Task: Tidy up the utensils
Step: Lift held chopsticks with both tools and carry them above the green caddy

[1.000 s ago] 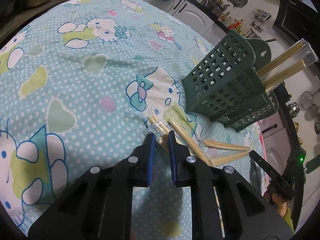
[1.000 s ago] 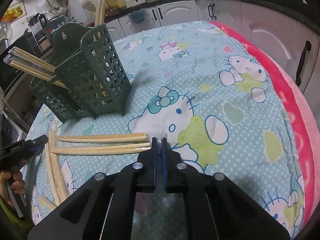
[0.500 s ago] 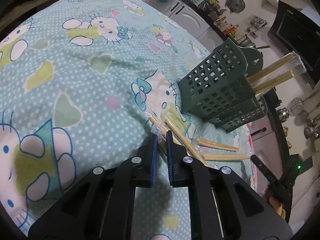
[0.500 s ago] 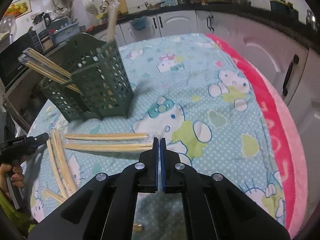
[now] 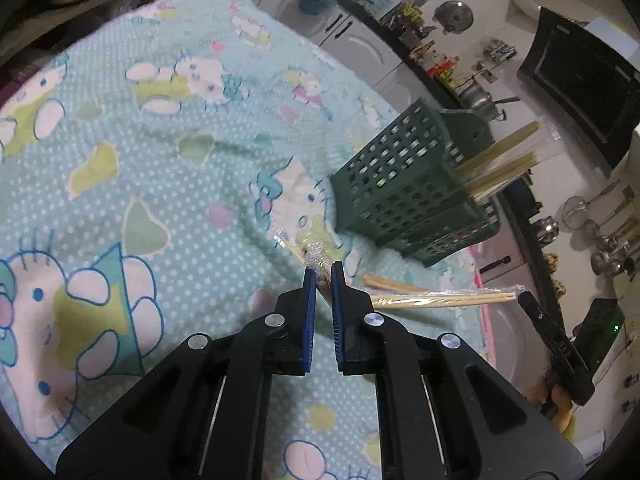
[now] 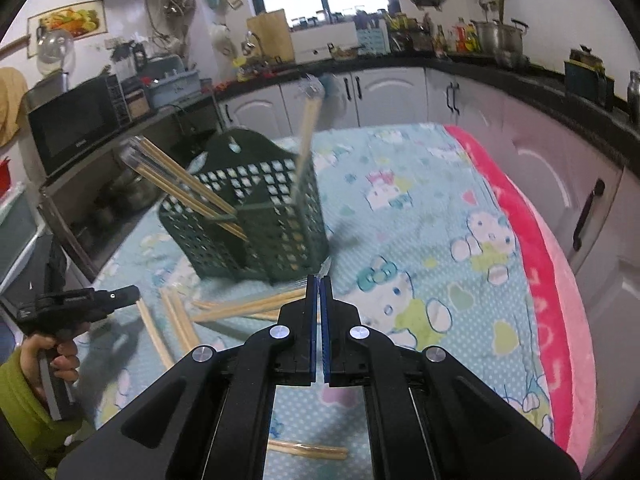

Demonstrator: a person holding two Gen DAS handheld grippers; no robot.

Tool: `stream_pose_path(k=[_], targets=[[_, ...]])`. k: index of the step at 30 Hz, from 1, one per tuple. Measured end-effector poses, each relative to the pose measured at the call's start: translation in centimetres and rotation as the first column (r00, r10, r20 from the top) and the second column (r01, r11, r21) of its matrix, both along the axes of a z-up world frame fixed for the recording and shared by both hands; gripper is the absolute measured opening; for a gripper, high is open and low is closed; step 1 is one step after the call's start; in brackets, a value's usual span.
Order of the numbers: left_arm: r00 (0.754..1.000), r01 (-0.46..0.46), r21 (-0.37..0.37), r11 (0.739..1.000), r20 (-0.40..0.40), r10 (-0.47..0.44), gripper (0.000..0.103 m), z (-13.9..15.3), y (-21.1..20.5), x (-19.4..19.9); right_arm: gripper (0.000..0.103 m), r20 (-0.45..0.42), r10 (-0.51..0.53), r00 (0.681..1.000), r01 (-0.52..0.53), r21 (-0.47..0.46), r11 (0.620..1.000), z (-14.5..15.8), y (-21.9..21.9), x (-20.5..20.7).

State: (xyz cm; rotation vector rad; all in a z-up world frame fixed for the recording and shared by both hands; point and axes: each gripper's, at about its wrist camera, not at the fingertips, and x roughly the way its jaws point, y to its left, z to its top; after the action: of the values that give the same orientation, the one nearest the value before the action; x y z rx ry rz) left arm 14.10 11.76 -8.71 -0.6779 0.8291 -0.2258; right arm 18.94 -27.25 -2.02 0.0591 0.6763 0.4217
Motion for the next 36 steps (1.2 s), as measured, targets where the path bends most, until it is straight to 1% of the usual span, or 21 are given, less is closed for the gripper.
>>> stream_pose_path(k=[5,12,16,23,36], targets=[[0.998,0.000,0.023,1.000,0.065,-0.002,0.004,2.7,-0.2,-0.9,0.002,0.053,0.037,0.998,-0.038,0.012,0.999,2.1,0.8,-1.0],[0.990,-0.021,0.061,0.998,0.138,0.012,0.003,5.7,-0.6,-1.7,0.002,0.106,0.069,0.992,-0.069,-0.005,0.998,3.5,2.1,-2.2],[0.985,-0.017,0.066,0.998,0.174,0.005,0.003,7.3,-1.2,-1.5,0.002,0.134,0.082,0.988,-0.083,-0.001,0.997,4.5,2.5,-2.5],[0.970,0.029,0.095,0.995,0.239,-0.052,0.003,10.1,-3.7,-1.4,0.002,0.180,0.103,0.978,-0.101,-0.019,0.995,5.9,3.5,-3.6],[0.938,0.112,0.143,0.983,0.311,-0.153,0.003,13.7,-7.8,-1.1,0.002,0.232,0.113,0.966,-0.110,-0.024,0.994,7.4,3.6,-4.6]])
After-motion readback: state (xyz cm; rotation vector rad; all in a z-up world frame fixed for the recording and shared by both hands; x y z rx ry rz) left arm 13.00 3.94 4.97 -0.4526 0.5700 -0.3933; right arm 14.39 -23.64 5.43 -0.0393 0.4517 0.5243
